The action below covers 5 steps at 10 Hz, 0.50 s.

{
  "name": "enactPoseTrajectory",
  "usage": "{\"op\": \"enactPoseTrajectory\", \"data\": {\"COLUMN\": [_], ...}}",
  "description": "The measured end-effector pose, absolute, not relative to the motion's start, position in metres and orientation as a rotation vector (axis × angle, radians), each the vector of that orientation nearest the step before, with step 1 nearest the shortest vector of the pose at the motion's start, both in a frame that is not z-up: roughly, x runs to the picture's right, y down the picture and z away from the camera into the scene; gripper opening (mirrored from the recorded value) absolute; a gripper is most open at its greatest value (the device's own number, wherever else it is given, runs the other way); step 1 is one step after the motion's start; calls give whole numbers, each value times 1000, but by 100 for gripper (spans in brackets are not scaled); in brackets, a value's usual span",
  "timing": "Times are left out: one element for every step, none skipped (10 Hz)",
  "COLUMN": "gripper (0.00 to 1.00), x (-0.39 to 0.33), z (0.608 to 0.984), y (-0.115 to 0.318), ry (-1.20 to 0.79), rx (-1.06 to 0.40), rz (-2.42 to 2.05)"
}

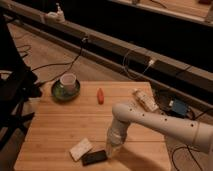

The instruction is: Push the eraser across the table

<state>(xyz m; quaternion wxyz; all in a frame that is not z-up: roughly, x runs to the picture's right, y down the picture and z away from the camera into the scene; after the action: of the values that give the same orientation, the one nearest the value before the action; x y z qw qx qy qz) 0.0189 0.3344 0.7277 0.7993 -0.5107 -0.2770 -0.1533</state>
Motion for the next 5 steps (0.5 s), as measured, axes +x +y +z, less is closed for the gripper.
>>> {"op": "enactPoseTrajectory", "data": {"gripper": [0, 0, 0, 0, 0], "x": [12, 5, 0, -2, -3], "z": [725, 721, 718, 717, 719], "y": [337, 339, 339, 335, 324], "ry": [-610, -627, -642, -649, -646], "rx": [-1104, -1113, -1116, -1106, -1068], "rz": [-347, -364, -374, -376, -365]}}
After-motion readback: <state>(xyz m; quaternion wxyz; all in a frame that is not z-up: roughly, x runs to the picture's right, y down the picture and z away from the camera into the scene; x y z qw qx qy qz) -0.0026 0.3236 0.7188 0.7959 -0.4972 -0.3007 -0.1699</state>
